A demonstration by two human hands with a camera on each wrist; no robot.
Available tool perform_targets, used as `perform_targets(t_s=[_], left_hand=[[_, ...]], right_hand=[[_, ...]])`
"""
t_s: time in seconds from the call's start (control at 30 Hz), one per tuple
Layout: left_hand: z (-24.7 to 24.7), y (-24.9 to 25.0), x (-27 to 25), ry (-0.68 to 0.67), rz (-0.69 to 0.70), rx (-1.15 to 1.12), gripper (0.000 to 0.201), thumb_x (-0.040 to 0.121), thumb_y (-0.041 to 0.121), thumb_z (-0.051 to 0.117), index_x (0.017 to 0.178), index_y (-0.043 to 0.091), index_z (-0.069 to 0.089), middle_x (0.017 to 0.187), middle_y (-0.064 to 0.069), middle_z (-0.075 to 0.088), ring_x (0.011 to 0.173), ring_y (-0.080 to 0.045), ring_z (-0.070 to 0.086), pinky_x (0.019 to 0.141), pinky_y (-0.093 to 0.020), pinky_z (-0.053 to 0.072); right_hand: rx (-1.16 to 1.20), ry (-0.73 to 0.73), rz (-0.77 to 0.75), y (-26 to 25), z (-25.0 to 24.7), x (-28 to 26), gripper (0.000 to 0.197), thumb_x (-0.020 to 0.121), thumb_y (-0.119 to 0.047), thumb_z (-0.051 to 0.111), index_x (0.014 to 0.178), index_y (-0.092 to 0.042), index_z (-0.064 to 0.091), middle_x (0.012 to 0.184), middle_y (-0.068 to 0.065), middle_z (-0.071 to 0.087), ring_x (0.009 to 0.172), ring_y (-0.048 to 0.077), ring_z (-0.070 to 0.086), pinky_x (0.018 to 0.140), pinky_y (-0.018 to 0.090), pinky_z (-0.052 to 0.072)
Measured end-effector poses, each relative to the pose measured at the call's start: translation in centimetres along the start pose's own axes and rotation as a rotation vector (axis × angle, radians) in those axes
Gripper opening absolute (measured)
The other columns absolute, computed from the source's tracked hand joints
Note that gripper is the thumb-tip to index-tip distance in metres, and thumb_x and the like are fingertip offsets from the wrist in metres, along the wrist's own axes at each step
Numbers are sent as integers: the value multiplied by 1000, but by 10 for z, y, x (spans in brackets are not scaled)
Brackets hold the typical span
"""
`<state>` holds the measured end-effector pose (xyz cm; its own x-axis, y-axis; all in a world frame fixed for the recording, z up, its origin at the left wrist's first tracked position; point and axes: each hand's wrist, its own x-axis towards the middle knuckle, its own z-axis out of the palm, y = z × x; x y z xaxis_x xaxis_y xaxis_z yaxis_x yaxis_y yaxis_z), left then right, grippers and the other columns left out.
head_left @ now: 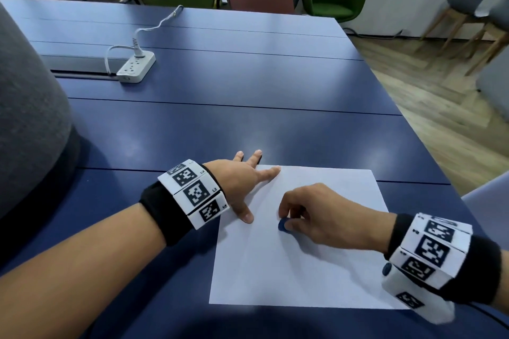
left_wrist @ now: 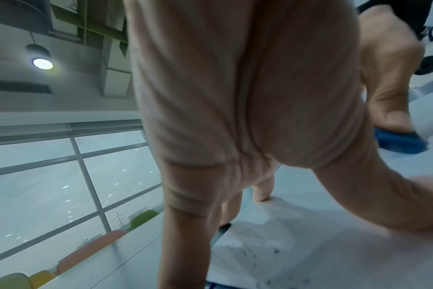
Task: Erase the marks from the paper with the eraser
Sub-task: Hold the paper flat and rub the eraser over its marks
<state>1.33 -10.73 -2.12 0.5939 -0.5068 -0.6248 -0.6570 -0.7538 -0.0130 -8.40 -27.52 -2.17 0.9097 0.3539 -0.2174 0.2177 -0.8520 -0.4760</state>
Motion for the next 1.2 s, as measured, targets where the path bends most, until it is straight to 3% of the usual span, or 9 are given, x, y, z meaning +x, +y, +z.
perform_targets(t_s=[0.13, 0.3, 0.47, 0.6, 0.8, 0.97, 1.13, 1.2], left_hand=[[0, 0, 0, -4, 2, 3, 118, 76, 42, 79, 149, 46, -13, 160, -1, -25, 148, -34, -9, 109, -57, 30], [0, -1, 2, 5, 3, 7, 120, 74, 43, 80, 149, 46, -14, 160, -2, -24, 148, -35, -8, 109, -58, 30], [0, -1, 3, 7, 6, 16, 120, 74, 43, 80, 149, 46, -13, 160, -2, -23, 148, -36, -8, 108, -58, 31], [1, -2, 3, 11, 3, 16, 120, 74, 43, 80, 149, 46, -13, 160, -3, -22, 148, -37, -7, 107, -58, 32], [-1, 1, 1, 9, -4, 18, 118, 75, 44, 79, 149, 45, -13, 160, -3, -22, 148, -35, -6, 109, -58, 30], [-1, 1, 1, 11, 2, 29, 118, 75, 44, 79, 150, 45, -13, 160, -4, -22, 148, -37, -5, 109, -58, 31], [-3, 3, -1, 7, -6, 42, 118, 75, 46, 78, 150, 44, -13, 160, -3, -22, 148, -36, -4, 106, -56, 32], [-3, 3, -1, 11, -4, 44, 117, 75, 45, 78, 150, 44, -12, 161, -3, -22, 148, -36, -4, 106, -57, 32]], right_hand=[[-54, 82, 69, 10, -12, 10, 17, 85, -33, 66, 97, -21, 67, 87, -11, 66, 77, 6, 55, 71, 17, 41], [-49, -116, -67, -7, -4, -5, 10, 86, -30, 64, 88, -21, 69, 82, -11, 66, 70, 5, 54, 65, 13, 42], [-42, -8, 36, 7, -12, 9, 10, 84, -33, 67, 85, -24, 69, 76, -13, 64, 66, 2, 54, 58, 11, 38], [15, -160, -42, -6, -5, -2, 7, 81, -29, 70, 83, -23, 73, 76, -10, 68, 65, 3, 54, 61, 10, 41], [88, 74, 58, 10, -17, 11, 3, 76, -23, 75, 78, -21, 73, 57, -8, 60, 51, 6, 49, 53, 14, 37], [155, -137, -23, -8, -4, -8, 4, 77, -18, 73, 80, -19, 76, 64, -6, 68, 50, 4, 51, 52, 11, 38], [173, 10, 69, 8, -14, 7, 4, 76, -22, 76, 79, -21, 73, 62, -2, 69, 50, 5, 51, 54, 19, 41], [197, -50, 37, 3, -11, -1, 1, 77, -19, 74, 77, -20, 74, 63, -4, 69, 50, 4, 51, 54, 18, 42]])
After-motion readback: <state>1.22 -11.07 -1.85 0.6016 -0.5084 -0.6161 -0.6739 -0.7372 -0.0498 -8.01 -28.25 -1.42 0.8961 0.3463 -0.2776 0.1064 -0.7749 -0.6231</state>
